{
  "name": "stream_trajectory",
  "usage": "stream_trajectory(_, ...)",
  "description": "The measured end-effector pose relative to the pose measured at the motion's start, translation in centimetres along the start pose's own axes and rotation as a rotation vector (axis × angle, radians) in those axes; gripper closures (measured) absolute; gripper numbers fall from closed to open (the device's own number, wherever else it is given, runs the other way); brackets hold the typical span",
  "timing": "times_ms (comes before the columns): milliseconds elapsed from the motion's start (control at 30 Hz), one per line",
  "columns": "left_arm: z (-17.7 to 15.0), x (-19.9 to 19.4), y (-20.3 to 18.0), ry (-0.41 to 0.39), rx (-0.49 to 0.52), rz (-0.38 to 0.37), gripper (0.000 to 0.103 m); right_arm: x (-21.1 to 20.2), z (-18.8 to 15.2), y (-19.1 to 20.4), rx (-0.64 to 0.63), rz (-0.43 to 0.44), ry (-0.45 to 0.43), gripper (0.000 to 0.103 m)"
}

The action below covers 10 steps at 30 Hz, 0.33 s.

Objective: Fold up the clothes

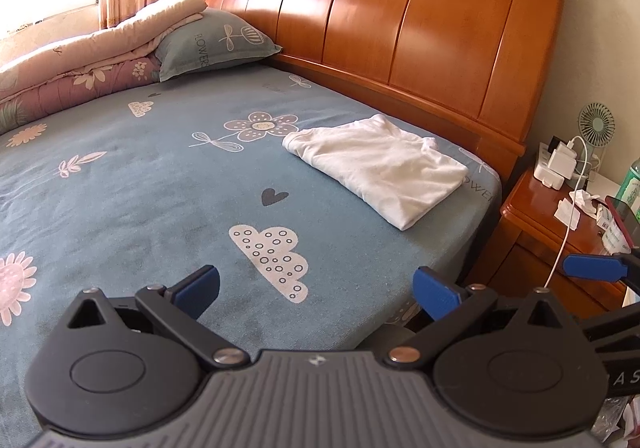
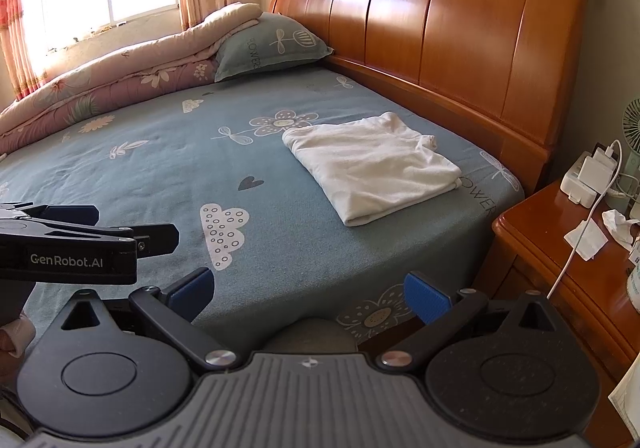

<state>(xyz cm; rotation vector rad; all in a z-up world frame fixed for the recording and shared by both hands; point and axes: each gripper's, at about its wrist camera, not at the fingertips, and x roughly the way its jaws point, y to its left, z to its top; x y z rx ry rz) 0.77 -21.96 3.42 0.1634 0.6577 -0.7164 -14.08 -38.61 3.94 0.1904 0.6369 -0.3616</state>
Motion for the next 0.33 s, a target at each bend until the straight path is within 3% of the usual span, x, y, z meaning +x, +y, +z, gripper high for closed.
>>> stream_trajectory(333,0.14,-0.14,0.14,-0.015,-0.005,0.001,0.001,-0.03,0.02,-0.16,0.009,-0.006,-0.002,0.0)
